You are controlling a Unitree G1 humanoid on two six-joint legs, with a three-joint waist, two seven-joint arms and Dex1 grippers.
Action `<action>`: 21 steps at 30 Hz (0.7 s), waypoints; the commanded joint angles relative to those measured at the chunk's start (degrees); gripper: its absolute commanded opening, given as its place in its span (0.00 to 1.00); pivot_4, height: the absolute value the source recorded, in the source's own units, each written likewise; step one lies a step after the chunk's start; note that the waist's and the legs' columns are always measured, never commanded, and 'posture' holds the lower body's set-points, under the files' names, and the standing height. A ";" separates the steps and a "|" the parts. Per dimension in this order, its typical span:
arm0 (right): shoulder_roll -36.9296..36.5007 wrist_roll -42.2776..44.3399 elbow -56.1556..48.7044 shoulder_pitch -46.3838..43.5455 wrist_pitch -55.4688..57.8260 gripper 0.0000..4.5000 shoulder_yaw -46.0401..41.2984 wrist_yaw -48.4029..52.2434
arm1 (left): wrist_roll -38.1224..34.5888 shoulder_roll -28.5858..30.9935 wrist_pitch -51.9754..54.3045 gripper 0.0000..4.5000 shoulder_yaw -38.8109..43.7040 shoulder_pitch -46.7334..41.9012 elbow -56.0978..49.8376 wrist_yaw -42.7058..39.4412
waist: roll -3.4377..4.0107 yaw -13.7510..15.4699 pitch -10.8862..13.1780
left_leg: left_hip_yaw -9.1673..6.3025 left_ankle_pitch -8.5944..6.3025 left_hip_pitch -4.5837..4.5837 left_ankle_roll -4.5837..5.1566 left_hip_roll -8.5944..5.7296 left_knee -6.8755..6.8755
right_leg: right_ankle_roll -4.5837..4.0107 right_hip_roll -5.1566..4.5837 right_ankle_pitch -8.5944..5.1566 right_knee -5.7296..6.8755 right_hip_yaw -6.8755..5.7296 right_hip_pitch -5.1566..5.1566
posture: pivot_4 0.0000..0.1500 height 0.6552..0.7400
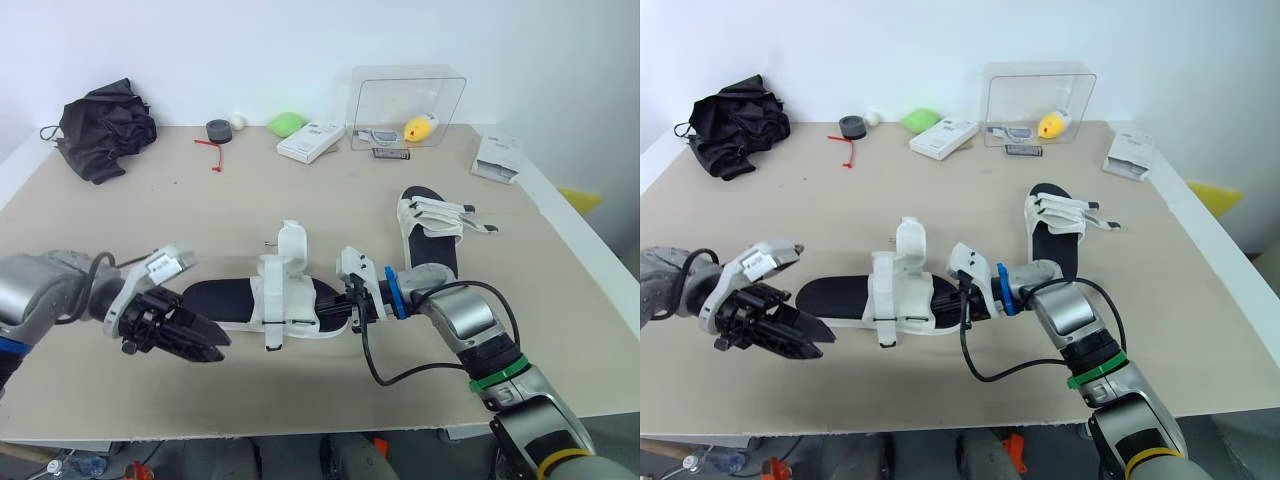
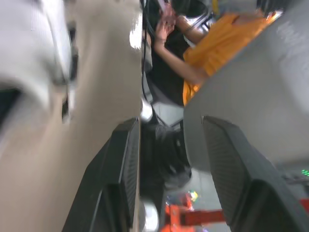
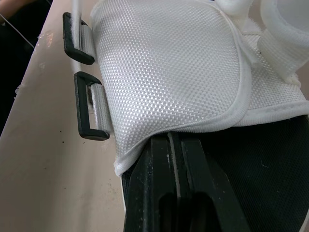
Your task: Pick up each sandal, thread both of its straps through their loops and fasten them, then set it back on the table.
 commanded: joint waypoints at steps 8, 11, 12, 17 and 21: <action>-2.13 -5.52 -0.03 0.93 7.72 0.00 6.40 -3.92 | 5.79 -13.82 -11.99 0.47 4.41 8.33 -3.77 12.75 | 0.00 0.04 -0.07 | 0.05 0.00 0.19 0.00 0.11 0.01 | -0.09 0.07 0.05 0.02 0.06 0.08 | 1.00 1.00; -2.38 -5.12 -0.97 1.31 7.89 0.00 6.49 -3.89 | 5.60 -14.95 -12.16 0.47 5.19 8.62 -3.89 13.21 | -0.01 0.09 -0.08 | 0.09 0.00 0.19 -0.01 0.09 -0.01 | -0.08 0.07 0.05 0.01 0.09 0.08 | 1.00 1.00; -2.42 -4.98 -1.24 1.40 7.87 0.00 6.49 -3.82 | 5.50 -14.81 -12.12 0.47 5.38 8.67 -3.92 13.04 | -0.01 0.09 -0.07 | 0.09 0.00 0.19 -0.01 0.09 -0.01 | -0.08 0.07 0.05 0.01 0.09 0.08 | 1.00 1.00; -2.33 -4.29 -1.94 1.78 7.59 0.00 6.00 -3.56 | 5.33 -11.61 -11.40 0.47 7.25 9.42 -3.20 10.72 | -0.01 0.08 -0.07 | 0.10 -0.05 0.19 -0.08 0.09 -0.04 | -0.05 0.09 0.02 0.01 0.09 0.07 | 1.00 1.00; -2.33 -3.98 -2.27 2.11 7.39 0.00 5.81 -3.48 | 6.30 -11.41 -12.65 0.47 9.03 9.84 -1.08 12.12 | 0.00 0.06 -0.07 | 0.10 -0.06 0.19 -0.10 0.10 -0.08 | -0.08 0.10 -0.01 0.01 0.09 0.05 | 1.00 1.00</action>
